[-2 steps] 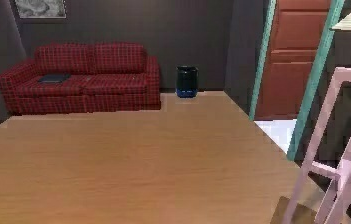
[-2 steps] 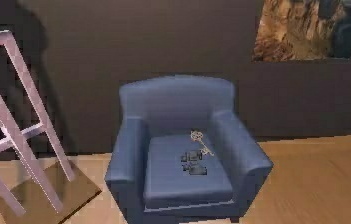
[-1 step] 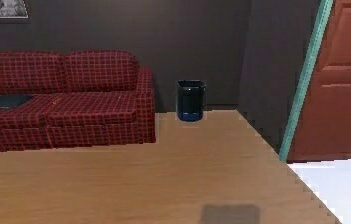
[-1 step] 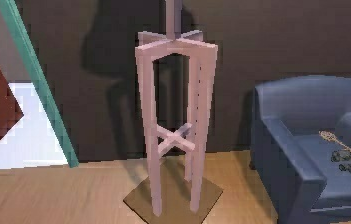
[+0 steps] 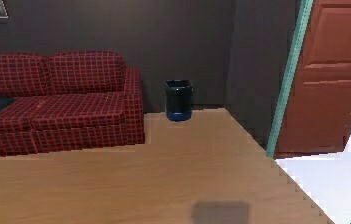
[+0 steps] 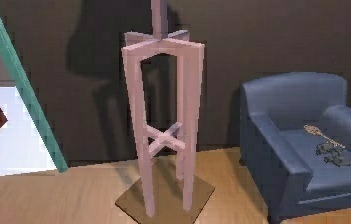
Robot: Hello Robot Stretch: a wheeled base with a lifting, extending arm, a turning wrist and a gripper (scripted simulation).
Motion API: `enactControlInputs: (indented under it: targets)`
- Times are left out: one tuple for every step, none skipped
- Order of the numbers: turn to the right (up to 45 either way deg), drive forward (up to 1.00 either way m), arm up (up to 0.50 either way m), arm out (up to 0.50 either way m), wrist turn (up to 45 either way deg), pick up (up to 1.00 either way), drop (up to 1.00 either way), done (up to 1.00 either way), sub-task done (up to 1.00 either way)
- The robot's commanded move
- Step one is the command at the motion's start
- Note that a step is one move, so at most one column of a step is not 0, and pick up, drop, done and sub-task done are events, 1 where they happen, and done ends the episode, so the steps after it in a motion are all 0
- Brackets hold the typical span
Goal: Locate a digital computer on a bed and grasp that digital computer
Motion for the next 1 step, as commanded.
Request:
enactControlInputs:
  targets:
    - [0.0,0.2,0.0,0.0,0.0,0.0,0.0,0.0,0.0]
